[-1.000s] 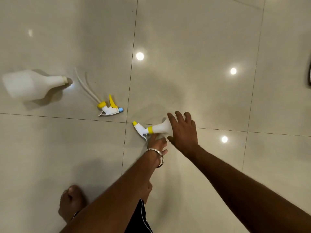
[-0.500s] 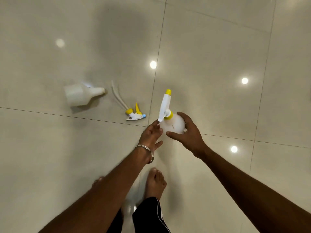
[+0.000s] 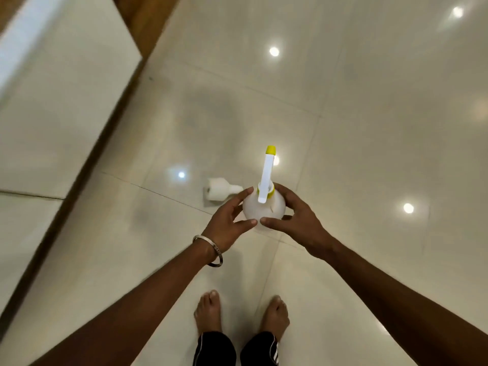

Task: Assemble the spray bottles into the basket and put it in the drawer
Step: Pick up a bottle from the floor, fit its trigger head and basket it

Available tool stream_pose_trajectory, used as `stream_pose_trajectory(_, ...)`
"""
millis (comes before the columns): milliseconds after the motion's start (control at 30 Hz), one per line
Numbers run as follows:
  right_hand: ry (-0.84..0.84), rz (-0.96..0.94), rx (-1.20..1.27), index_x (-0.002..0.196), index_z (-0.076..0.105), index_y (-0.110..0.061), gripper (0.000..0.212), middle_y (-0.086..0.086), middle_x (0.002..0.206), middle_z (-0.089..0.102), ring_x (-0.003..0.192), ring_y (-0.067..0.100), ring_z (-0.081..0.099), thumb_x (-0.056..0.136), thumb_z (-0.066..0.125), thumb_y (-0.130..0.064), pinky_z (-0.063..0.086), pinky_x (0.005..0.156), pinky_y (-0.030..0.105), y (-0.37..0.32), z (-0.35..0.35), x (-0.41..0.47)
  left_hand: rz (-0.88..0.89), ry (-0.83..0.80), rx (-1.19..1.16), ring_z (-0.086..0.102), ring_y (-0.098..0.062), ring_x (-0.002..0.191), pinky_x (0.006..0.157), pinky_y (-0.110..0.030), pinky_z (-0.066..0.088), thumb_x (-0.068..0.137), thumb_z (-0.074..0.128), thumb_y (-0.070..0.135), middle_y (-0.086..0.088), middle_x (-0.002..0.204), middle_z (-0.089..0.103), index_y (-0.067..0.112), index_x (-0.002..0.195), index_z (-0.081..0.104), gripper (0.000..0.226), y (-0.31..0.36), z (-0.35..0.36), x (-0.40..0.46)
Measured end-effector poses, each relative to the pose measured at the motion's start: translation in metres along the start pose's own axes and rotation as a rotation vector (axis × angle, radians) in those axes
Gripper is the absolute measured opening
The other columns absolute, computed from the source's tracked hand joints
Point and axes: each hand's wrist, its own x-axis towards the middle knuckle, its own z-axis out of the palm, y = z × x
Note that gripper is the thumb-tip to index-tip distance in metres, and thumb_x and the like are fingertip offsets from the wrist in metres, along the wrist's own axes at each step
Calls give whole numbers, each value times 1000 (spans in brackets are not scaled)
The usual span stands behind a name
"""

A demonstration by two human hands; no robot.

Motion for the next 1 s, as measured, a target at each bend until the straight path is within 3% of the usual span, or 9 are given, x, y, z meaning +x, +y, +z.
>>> stream_pose_trajectory(100, -75, -71, -30, 137, 47, -38, 81, -16, 137, 55, 127, 5, 52, 68, 90, -31, 53, 100, 45, -56, 30, 3, 76, 80, 25, 41, -6, 135, 88, -10, 45, 84, 68, 2, 9, 147, 43, 31, 139, 40, 69, 33, -39, -32)
stream_pose_trajectory(300, -232, -189, -92, 131, 51, -34, 74, -16, 133, 58, 126, 5, 53, 68, 90, -30, 53, 100, 44, -137, 95, 4, 175, 298, 75, 39, -7, 138, 109, -24, 37, 82, 71, 5, 7, 148, 44, 22, 143, 40, 70, 79, -104, -97)
stream_pose_trajectory(467, -346, -258, -142, 137, 49, -31, 79, -9, 141, 51, 129, 7, 50, 70, 89, -29, 54, 99, 42, -186, 151, -2, 185, 482, 78, 43, -5, 134, 114, -31, 35, 82, 72, 8, 13, 145, 45, 27, 141, 42, 69, 99, -143, -154)
stream_pose_trajectory(633, -462, -348, -224, 141, 47, -30, 80, -8, 141, 51, 127, 6, 51, 72, 87, -28, 56, 96, 41, -231, 212, -17, 201, 650, 62, 48, -5, 128, 110, -28, 38, 80, 74, 11, 18, 138, 48, 39, 134, 43, 68, 113, -184, -213)
stream_pose_trajectory(833, -599, -438, -316, 141, 47, -31, 78, -10, 141, 52, 125, 9, 53, 73, 86, -30, 56, 95, 43, -284, 303, -44, 239, 814, 23, 51, -6, 125, 99, -11, 41, 78, 76, 8, 12, 141, 50, 34, 134, 47, 68, 118, -242, -292)
stream_pose_trajectory(1000, -698, -466, -352, 143, 45, -31, 82, -10, 141, 53, 125, 9, 53, 72, 87, -31, 57, 94, 39, -315, 394, -65, 219, 928, 9, 50, -13, 128, 107, -28, 42, 78, 76, 10, 6, 143, 49, 27, 139, 46, 70, 113, -302, -359)
